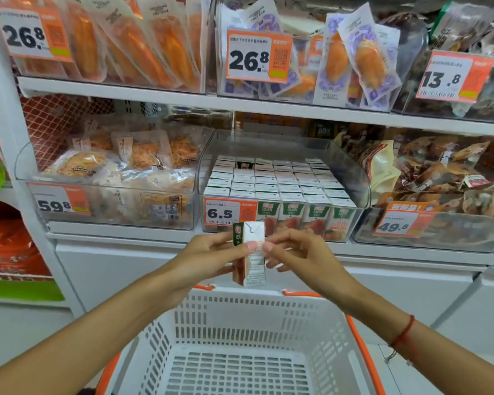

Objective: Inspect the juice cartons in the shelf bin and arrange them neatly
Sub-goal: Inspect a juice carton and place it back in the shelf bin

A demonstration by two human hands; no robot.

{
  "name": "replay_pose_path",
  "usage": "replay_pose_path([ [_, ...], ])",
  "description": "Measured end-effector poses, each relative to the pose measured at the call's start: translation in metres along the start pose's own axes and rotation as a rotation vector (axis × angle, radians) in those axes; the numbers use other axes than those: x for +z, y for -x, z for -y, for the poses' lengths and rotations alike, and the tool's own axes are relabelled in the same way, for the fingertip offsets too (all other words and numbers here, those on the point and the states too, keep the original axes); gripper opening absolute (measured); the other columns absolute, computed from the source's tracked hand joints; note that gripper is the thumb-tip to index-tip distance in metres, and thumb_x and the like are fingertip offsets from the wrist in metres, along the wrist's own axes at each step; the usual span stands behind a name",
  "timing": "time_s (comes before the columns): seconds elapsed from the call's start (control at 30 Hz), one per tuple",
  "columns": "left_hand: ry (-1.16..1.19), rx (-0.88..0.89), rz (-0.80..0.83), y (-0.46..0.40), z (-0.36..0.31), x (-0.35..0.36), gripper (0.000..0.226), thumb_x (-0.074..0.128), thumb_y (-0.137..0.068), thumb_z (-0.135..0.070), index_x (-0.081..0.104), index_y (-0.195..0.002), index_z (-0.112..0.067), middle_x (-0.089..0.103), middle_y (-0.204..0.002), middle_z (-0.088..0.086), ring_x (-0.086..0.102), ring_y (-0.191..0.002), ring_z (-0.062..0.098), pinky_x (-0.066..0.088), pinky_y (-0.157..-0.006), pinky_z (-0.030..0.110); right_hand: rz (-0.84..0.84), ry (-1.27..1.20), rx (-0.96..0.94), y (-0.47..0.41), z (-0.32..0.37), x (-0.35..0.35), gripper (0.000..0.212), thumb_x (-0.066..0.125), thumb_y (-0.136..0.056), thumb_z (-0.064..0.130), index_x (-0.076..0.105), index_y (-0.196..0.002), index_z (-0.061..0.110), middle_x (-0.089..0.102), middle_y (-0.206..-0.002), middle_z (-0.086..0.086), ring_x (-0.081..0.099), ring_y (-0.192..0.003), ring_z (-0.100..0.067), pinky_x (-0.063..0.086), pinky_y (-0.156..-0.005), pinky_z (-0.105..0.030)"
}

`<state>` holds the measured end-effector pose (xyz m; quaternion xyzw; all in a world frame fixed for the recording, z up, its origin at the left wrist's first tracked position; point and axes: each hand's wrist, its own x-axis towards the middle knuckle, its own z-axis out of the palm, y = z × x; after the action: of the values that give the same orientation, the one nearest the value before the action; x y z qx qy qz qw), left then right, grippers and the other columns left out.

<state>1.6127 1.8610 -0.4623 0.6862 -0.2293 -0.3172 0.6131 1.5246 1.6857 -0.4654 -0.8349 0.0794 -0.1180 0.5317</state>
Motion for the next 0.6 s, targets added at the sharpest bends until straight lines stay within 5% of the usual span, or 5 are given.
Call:
replay_pose_path([
  [0.3,0.089,-0.034,-0.009,-0.0023,-0.0027,0.0036,0.037,0.072,-0.084,-0.030,0.064,-0.119,-0.020,0.076,-0.104,-0.003,0.071,-0.097,0.008,0.056,-0.072,0.014,0.086,-0.161,0.097,-0.0023,0.0008,-0.0062,0.036,0.068,-0.080,0.042,0.067,-0.109,0.022,0.072,-0.105,-0.001,0.071,-0.090,-0.011,0.057,-0.080,-0.027],
  [0.43,0.050,0.016,-0.070,-0.0050,-0.0015,0.0034,0.053,0.073,-0.075,-0.041,0.062,-0.123,-0.022,0.075,-0.108,-0.008,0.069,-0.101,0.005,0.050,-0.093,0.020,0.307,-0.188,0.157,-0.0013,0.0026,-0.0109,0.044,0.067,-0.089,0.018,0.056,-0.131,0.020,0.068,-0.123,-0.001,0.064,-0.114,-0.015,0.048,-0.102,-0.036],
  [0.6,0.017,0.061,-0.079,-0.0031,-0.0001,0.0060,0.047,0.069,-0.078,-0.046,0.065,-0.123,-0.032,0.072,-0.111,-0.016,0.063,-0.111,0.000,0.042,-0.104,0.025,0.185,-0.174,0.147,-0.0007,0.0039,-0.0060,0.045,0.077,-0.082,0.016,0.061,-0.123,0.022,0.073,-0.108,0.002,0.070,-0.099,-0.013,0.054,-0.092,-0.027],
])
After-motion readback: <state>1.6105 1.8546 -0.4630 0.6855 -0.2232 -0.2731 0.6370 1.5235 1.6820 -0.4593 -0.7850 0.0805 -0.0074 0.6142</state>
